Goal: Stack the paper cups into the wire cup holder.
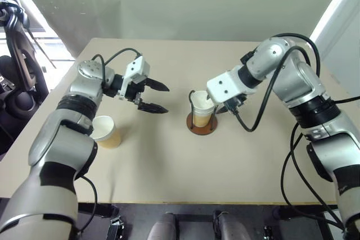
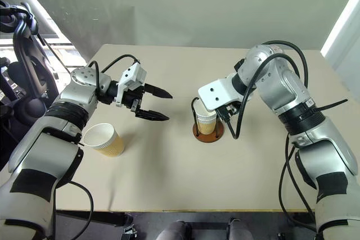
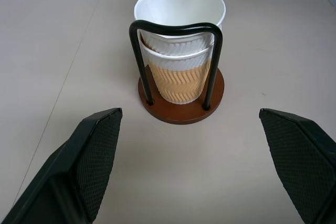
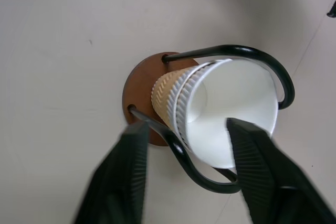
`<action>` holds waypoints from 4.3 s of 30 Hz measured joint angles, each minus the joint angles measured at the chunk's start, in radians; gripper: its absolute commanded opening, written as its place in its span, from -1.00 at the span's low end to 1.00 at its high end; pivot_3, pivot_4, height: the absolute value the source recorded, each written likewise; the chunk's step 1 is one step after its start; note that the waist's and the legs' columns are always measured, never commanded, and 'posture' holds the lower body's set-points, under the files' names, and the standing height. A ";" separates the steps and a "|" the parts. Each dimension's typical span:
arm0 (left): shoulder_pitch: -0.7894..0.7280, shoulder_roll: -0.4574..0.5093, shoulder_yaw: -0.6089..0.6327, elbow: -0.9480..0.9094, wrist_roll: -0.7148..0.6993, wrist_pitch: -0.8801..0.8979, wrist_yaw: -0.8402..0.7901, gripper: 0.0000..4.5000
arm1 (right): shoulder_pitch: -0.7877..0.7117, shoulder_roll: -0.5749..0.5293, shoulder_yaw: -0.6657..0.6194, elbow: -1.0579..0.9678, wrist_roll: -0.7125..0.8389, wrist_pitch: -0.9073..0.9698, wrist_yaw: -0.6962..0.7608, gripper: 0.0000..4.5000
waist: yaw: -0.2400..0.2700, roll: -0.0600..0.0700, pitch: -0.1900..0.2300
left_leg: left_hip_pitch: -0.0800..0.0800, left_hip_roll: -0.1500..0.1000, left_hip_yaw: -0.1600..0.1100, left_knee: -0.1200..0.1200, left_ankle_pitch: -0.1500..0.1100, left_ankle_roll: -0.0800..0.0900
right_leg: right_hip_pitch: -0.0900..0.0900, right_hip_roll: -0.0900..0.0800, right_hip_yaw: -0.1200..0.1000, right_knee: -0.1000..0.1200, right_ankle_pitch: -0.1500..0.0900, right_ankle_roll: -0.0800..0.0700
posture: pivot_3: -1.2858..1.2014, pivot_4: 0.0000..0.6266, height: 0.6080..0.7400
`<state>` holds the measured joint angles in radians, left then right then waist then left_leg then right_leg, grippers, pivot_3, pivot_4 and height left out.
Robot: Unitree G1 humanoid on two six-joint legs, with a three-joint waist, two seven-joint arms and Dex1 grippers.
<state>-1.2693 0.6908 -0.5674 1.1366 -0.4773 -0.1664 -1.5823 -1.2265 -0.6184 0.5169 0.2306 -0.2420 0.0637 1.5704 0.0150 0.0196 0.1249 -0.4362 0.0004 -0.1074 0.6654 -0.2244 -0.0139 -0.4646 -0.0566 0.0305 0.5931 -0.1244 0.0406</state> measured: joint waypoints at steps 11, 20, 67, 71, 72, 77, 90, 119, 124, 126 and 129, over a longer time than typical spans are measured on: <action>-0.118 0.008 0.081 0.037 0.077 0.038 -0.001 1.00 | -0.024 -0.079 -0.251 -0.091 0.222 0.459 -0.036 0.02 | 0.007 -0.003 0.000 | -0.003 -0.003 -0.001 -0.001 -0.001 -0.001 | 0.000 0.000 0.000 -0.002 -0.004 -0.007 | 0.03 -0.52 1.00; -0.164 0.341 -0.286 -0.314 0.120 -0.016 -0.001 1.00 | -0.007 -0.190 -0.332 -0.193 0.366 0.655 -0.053 0.02 | -0.016 -0.002 0.000 | 0.001 0.003 0.001 -0.003 -0.002 -0.004 | -0.001 0.004 0.001 0.001 -0.009 -0.001 | 0.03 -0.52 1.00; 0.362 0.662 -0.110 -0.714 0.509 -0.333 -0.001 0.45 | 0.023 -0.231 -0.312 -0.098 0.442 0.576 -0.053 0.03 | -0.018 -0.004 -0.001 | 0.001 0.001 -0.014 -0.012 0.002 -0.013 | -0.011 0.004 -0.003 0.018 -0.014 -0.023 | 0.03 -0.52 1.00; 0.363 0.629 -0.109 -0.704 0.507 -0.356 -0.001 -0.21 | 0.109 -0.220 -0.377 -0.126 0.552 0.591 -0.028 0.03 | -0.015 -0.005 -0.002 | 0.001 0.000 -0.014 -0.012 0.003 -0.013 | -0.010 0.004 -0.003 0.018 -0.014 -0.023 | 0.03 -0.52 1.00; 0.363 0.623 -0.109 -0.700 0.507 -0.359 -0.001 -0.35 | 0.120 -0.222 -0.383 -0.128 0.569 0.595 -0.018 0.03 | -0.015 -0.005 -0.002 | 0.001 0.000 -0.014 -0.011 0.003 -0.013 | -0.010 0.004 -0.003 0.018 -0.014 -0.023 | 0.03 -0.52 1.00; 0.352 0.602 -0.103 -0.689 0.504 -0.372 -0.001 -0.99 | 0.150 -0.254 -0.403 -0.128 0.634 0.553 0.030 0.03 | -0.016 -0.005 -0.002 | 0.001 0.000 -0.014 -0.011 0.003 -0.014 | -0.010 0.004 -0.003 0.018 -0.014 -0.023 | 0.03 -0.52 1.00; 0.205 0.474 -0.145 -0.545 0.483 -0.410 -0.001 -0.99 | 0.226 -0.241 -0.414 -0.135 0.681 0.412 0.039 0.03 | -0.009 -0.005 -0.003 | 0.001 -0.001 -0.017 -0.009 0.006 -0.012 | -0.007 0.004 -0.004 0.019 -0.013 -0.024 | 0.03 -0.52 1.00; -0.451 -0.106 -0.035 0.120 0.742 -0.589 0.003 -0.99 | 0.250 -0.299 -0.321 0.172 0.650 0.055 0.040 0.03 | -0.001 -0.006 -0.002 | -0.007 -0.003 -0.014 -0.002 -0.002 -0.003 | 0.000 0.001 -0.002 -0.002 -0.009 0.000 | 0.03 -0.52 1.00; -0.500 -0.187 0.009 0.129 0.748 -0.581 0.000 -0.99 | 0.250 -0.325 -0.297 0.198 0.652 0.027 0.040 0.03 | 0.007 -0.006 -0.002 | -0.008 -0.004 -0.015 -0.001 -0.003 -0.002 | 0.001 0.000 -0.002 -0.003 -0.009 0.002 | 0.03 -0.52 1.00; -0.512 -0.210 0.022 0.129 0.748 -0.579 -0.001 -0.99 | 0.250 -0.336 -0.293 0.205 0.654 0.019 0.040 0.03 | 0.008 -0.006 -0.002 | -0.007 -0.005 -0.013 -0.001 -0.003 -0.001 | 0.002 0.001 -0.002 -0.002 -0.009 0.003 | 0.03 -0.52 1.00; -0.519 -0.238 0.039 0.130 0.748 -0.577 -0.001 -0.99 | 0.250 -0.350 -0.291 0.219 0.661 0.014 0.040 0.03 | 0.008 -0.006 -0.002 | -0.006 -0.004 -0.012 0.000 -0.003 -0.001 | 0.002 0.001 -0.001 -0.002 -0.008 0.004 | 0.03 -0.52 1.00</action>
<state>-1.7884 0.4523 -0.5280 1.2662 0.2704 -0.7436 -1.5831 -0.9765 -0.9684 0.2258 0.4494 0.4192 0.0781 1.6106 0.0235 0.0131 0.1231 -0.4423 -0.0041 -0.1195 0.6658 -0.2278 -0.0146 -0.4622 -0.0556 0.0294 0.5908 -0.1321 0.0446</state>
